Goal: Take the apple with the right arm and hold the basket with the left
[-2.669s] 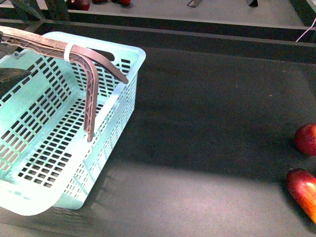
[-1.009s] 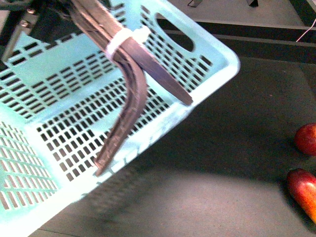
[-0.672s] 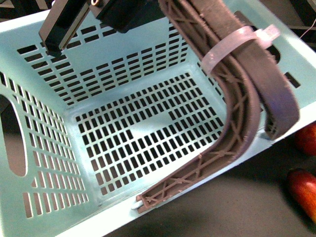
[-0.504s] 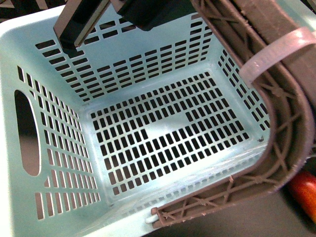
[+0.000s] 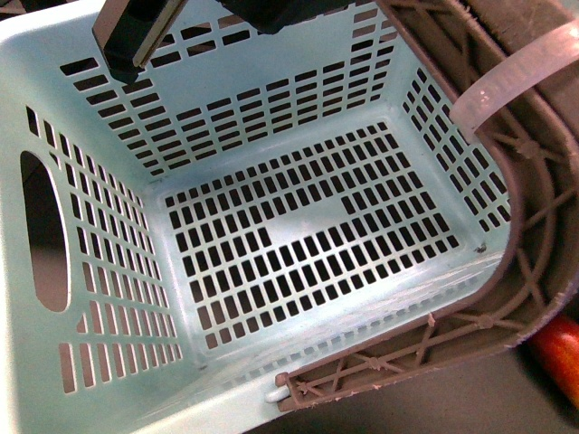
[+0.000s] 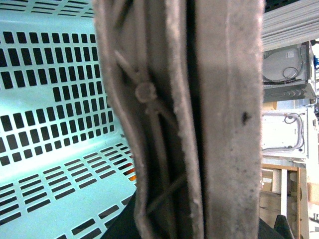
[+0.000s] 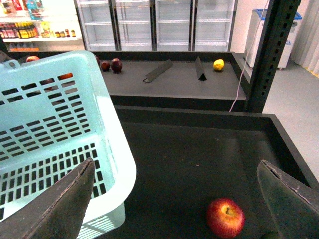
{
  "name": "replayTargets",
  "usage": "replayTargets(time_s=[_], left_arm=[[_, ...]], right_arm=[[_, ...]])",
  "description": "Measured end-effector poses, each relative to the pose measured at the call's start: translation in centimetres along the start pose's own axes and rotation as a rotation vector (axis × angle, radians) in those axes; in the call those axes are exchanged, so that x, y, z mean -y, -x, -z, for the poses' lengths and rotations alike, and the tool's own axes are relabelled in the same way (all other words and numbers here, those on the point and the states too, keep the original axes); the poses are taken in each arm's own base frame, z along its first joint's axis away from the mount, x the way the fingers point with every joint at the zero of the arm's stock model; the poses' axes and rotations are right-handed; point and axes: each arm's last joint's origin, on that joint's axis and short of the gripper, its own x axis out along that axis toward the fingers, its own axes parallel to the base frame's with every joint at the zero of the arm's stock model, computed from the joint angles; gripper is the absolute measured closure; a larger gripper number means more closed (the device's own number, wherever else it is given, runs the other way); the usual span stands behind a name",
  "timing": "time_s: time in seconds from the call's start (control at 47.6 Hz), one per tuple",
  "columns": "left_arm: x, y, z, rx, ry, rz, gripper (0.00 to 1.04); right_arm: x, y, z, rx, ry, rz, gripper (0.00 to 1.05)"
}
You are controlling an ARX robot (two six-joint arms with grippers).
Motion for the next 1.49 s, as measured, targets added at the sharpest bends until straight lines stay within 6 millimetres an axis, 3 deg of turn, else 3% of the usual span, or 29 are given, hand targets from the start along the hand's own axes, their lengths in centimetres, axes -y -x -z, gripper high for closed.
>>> replayTargets(time_s=[0.063,0.21,0.252,0.42,0.588,0.82,0.946,1.135,1.492], left_arm=[[0.0,0.0,0.0,0.0,0.0,0.0,0.89],[0.0,0.0,0.0,0.001,-0.001,0.0,0.89],[0.0,0.0,0.0,0.0,-0.003,0.0,0.89],[0.0,0.0,0.0,0.001,-0.002,0.001,0.89],[0.0,0.1,0.0,0.001,-0.001,0.002,0.89],[0.0,0.1,0.0,0.001,-0.003,0.002,0.89],[0.0,0.1,0.0,0.001,-0.003,0.002,0.89],[0.0,0.1,0.0,0.001,-0.003,0.002,0.89],[0.0,0.1,0.0,0.001,-0.003,0.002,0.89]], right_arm=[[0.0,0.0,0.0,0.0,0.0,0.0,0.09],[0.4,-0.6,0.9,-0.46,-0.222,0.267,0.09],[0.6,-0.9,1.4,-0.505,-0.271,0.3,0.09],[2.0,-2.9,2.1,-0.546,-0.374,0.372,0.09],[4.8,-7.6,4.0,-0.62,-0.372,0.46,0.09],[7.2,-14.6,9.2,-0.816,-0.287,0.499,0.09],[8.3,-17.2,12.1,-0.894,-0.267,0.5,0.09],[9.1,-19.5,14.9,-0.949,-0.249,0.469,0.09],[9.7,-23.8,17.4,-0.957,-0.232,0.432,0.09]])
